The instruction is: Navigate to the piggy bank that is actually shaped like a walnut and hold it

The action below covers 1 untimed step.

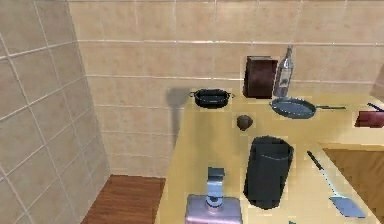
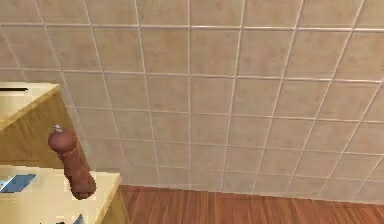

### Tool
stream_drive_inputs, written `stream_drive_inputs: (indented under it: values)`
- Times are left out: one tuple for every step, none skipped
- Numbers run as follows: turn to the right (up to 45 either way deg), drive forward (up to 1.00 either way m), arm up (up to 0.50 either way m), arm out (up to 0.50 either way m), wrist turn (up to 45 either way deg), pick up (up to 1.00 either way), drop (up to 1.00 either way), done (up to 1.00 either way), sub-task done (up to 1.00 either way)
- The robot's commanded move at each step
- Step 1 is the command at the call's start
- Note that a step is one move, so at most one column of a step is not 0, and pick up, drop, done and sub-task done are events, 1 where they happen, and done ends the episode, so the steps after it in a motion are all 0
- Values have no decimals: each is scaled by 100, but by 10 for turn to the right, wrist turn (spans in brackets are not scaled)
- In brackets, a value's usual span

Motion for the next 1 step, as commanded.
stream_drive_inputs:
  values:
    - [450, 0, 0, 0, 0, 0, 0, 0, 0]
